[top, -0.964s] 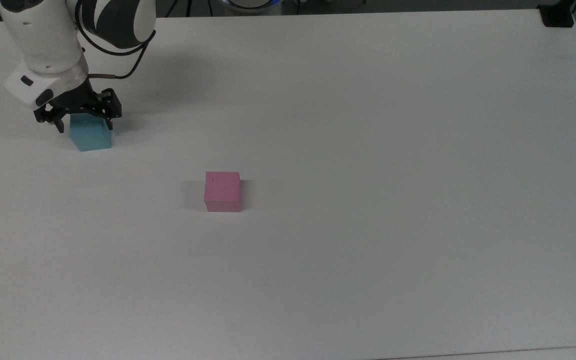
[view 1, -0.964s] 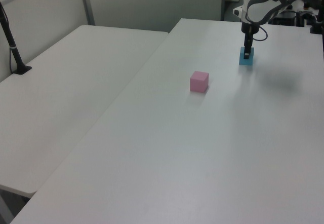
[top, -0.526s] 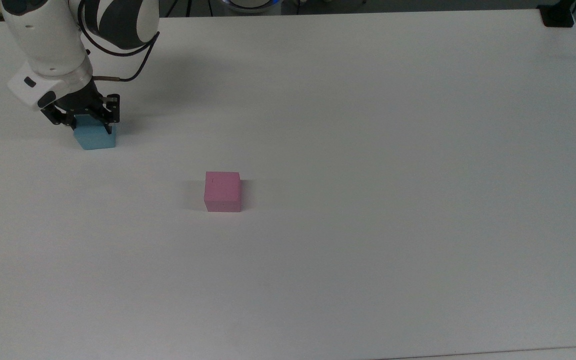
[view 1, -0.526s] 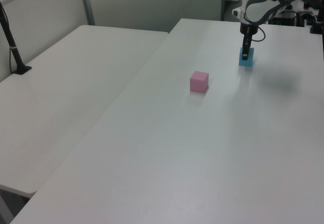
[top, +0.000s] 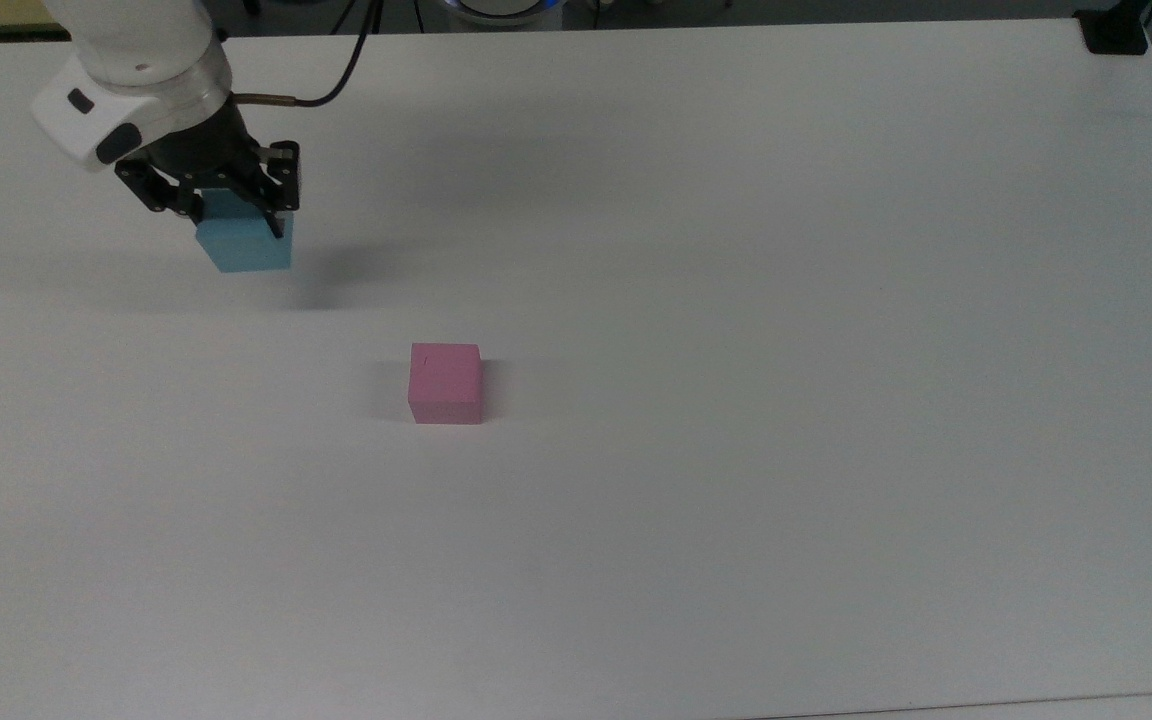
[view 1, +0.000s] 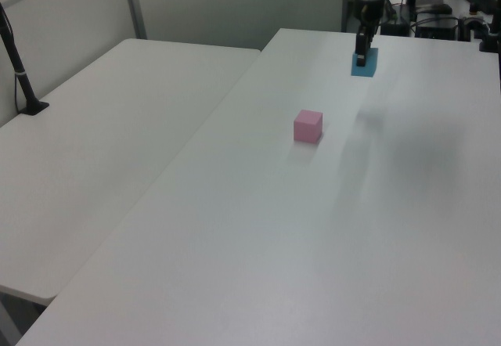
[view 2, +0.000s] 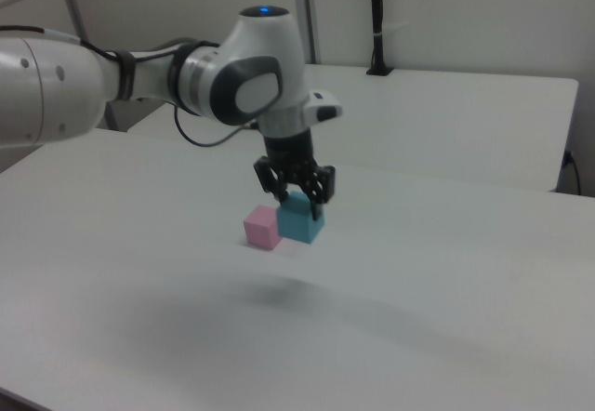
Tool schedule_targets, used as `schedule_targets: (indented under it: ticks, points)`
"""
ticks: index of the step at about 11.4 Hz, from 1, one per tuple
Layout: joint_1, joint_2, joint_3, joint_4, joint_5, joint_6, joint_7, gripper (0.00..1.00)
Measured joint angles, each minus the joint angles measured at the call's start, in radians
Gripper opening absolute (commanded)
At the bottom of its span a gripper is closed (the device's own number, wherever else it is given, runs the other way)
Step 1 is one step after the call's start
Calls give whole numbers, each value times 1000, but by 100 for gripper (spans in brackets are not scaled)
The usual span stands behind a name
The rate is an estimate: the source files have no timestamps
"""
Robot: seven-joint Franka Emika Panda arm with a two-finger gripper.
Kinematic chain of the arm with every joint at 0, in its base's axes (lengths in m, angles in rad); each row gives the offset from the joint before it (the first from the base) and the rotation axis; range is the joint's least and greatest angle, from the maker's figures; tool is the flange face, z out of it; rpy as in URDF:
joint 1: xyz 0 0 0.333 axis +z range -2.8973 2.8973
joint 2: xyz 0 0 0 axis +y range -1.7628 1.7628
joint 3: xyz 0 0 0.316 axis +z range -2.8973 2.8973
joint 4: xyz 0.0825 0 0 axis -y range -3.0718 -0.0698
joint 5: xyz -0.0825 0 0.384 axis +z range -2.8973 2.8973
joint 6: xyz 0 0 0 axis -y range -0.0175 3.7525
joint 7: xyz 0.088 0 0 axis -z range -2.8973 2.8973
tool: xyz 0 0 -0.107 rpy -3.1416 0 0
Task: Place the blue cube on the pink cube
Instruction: 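Lift the blue cube and carry it over the pink cube, then lower the blue cube onto the pink cube and hold it there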
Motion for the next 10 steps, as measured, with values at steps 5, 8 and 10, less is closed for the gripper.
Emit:
schedule_targets:
  ticks: [5, 8, 10]
  points:
    - [133, 77, 32, 75, 1, 19, 185, 38]
    - [156, 138, 63, 86, 0, 100, 256, 38]
    - [174, 178, 64, 115, 0, 114, 293, 38]
